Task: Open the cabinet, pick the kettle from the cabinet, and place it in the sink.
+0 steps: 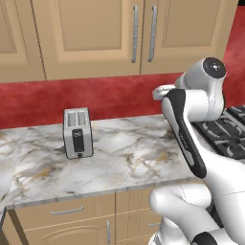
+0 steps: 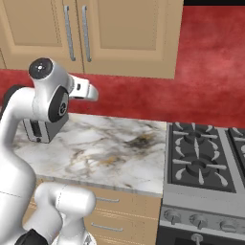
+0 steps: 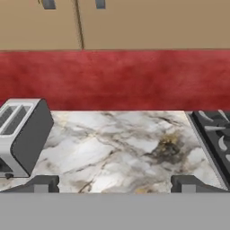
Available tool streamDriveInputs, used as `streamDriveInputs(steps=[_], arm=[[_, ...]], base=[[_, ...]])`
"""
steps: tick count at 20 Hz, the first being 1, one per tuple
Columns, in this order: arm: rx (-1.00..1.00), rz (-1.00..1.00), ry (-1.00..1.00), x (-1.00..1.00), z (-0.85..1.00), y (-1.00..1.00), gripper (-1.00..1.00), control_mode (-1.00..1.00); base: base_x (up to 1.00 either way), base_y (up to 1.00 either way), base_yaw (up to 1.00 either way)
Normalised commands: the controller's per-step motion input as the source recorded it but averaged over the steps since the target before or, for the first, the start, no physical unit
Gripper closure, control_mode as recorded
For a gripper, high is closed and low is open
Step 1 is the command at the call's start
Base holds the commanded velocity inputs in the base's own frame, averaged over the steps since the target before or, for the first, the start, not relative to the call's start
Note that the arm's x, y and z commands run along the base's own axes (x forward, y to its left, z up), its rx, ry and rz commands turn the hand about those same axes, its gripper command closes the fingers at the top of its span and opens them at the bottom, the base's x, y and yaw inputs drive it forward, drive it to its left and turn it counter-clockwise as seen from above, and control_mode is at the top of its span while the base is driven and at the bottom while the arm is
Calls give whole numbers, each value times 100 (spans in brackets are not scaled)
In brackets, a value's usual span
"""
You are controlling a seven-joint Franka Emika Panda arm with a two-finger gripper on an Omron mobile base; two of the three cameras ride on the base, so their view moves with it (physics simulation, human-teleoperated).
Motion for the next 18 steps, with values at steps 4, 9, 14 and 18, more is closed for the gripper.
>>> streamDriveInputs(steps=[4,9,14,18], arm=[[0,0,-7,2,38,4,-100,-100],[0,0,-1,7,38,3,-100,-100],[0,0,-6,12,34,1,-100,-100],[0,0,-6,14,30,2,-100,-100]], base=[[0,0,0],[0,0,0],[0,0,0],[0,0,0]])
